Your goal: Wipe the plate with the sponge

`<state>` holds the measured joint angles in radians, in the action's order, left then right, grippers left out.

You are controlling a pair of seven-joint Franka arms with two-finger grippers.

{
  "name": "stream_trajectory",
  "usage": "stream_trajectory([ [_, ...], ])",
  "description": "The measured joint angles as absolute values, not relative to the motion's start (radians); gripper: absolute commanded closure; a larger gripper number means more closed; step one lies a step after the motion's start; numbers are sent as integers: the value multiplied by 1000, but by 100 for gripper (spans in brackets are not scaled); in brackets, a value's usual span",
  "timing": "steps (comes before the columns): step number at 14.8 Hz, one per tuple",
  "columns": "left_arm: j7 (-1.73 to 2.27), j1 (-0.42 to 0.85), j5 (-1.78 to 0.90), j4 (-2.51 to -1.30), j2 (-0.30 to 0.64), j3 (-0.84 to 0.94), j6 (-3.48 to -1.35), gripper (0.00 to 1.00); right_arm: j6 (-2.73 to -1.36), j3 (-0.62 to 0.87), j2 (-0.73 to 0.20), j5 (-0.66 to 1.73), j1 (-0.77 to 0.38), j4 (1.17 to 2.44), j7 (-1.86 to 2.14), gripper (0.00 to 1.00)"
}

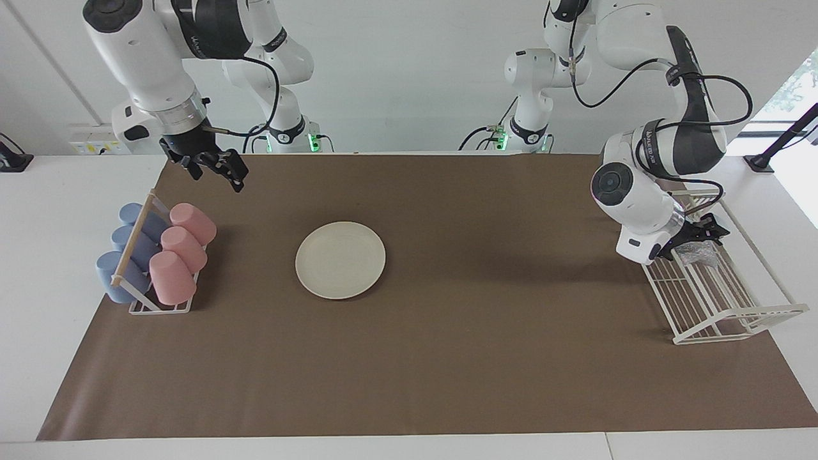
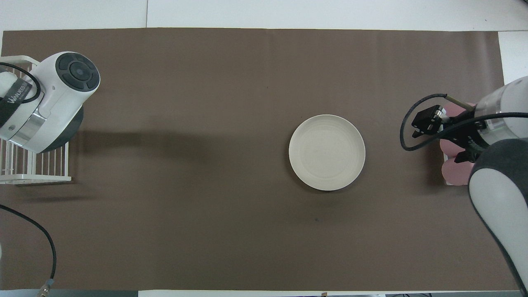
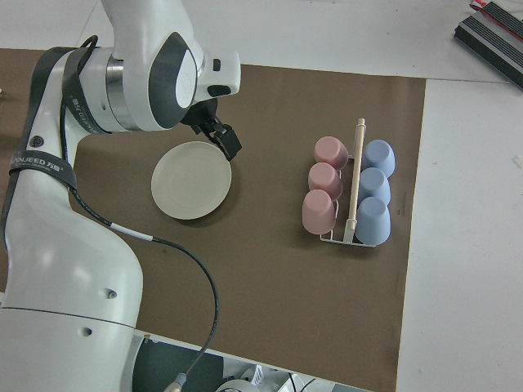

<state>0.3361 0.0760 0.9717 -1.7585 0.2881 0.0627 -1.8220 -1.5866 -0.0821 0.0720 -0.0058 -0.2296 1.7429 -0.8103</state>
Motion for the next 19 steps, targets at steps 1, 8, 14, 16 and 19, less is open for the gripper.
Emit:
stream_trajectory([
  [1,336,76,972,-1759,289,63,-1822,10,-1567,-78,73,-6,-259,1735,-918,0],
  [8,344,77,972,-1759,289,63,-1822,100,-1532,21,84,53,-321,1726,-1549,0],
  [14,353,78,964,-1729,288,63,-1803,100,-1533,73,87,72,-321,1727,-1642,0],
  [16,350,80,880,-1657,282,66,-1746,100,-1564,85,88,94,-321,1733,-1713,0],
  [19,325,86,591,-1493,256,66,-1576,100,-1628,132,88,132,-321,1746,-1855,0],
])
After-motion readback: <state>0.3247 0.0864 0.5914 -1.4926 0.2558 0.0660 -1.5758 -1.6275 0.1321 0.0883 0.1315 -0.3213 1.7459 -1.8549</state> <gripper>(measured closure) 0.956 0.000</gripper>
